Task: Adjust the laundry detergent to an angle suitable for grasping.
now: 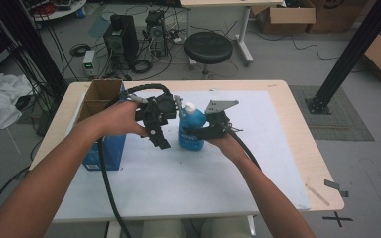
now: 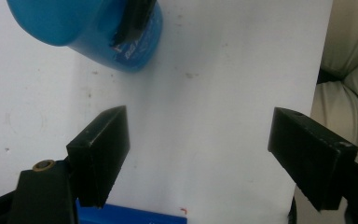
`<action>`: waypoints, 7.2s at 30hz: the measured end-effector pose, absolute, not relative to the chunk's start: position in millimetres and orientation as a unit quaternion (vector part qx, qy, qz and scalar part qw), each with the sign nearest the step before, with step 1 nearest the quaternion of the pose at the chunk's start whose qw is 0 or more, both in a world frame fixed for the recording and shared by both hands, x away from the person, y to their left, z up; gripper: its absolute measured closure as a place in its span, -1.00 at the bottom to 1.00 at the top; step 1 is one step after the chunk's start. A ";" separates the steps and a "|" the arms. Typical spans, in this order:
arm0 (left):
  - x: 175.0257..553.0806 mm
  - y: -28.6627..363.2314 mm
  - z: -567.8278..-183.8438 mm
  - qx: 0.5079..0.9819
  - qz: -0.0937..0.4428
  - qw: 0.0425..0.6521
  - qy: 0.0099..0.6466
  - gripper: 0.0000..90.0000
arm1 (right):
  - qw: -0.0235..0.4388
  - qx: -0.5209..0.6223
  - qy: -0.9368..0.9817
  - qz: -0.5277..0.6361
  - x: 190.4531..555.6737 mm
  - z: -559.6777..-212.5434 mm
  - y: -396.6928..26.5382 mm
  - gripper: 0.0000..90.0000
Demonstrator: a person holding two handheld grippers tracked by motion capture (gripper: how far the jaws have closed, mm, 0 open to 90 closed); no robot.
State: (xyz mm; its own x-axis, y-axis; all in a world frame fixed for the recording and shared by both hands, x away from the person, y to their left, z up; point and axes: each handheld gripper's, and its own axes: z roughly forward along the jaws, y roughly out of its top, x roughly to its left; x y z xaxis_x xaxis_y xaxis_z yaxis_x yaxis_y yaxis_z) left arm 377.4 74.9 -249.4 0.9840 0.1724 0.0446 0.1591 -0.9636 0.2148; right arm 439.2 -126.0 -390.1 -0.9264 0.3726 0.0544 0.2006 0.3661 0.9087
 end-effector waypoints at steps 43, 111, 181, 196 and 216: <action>375.5 74.6 -248.9 0.990 0.037 0.102 0.088 -0.53 | 0.037 0.078 0.833 0.546 375.1 -352.3 -187.3 -0.05; 378.4 73.2 -253.4 0.990 0.032 0.099 0.091 -0.53 | -0.019 0.021 0.839 0.543 368.0 -390.2 -164.4 -0.09; 379.0 69.9 -253.1 0.990 0.033 0.099 0.094 -0.53 | 0.024 0.102 0.848 0.520 364.8 -363.5 -231.1 -0.67; 380.4 69.0 -253.2 0.990 0.032 0.098 0.095 -0.53 | 0.039 0.159 0.900 0.405 387.2 -328.9 -277.1 -0.67; 381.8 66.3 -253.2 0.991 0.031 0.096 0.092 -0.53 | 0.039 0.210 0.945 0.249 430.7 -291.8 -296.0 -0.65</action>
State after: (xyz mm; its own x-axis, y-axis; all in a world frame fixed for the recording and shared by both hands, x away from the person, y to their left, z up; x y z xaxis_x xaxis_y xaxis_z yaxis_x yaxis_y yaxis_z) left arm 381.8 66.3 -253.2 0.9811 0.1888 0.0435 0.1769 -0.9644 0.1965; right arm 430.7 -296.0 -291.8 -0.9091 0.4155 0.0304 0.3766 0.7884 0.4865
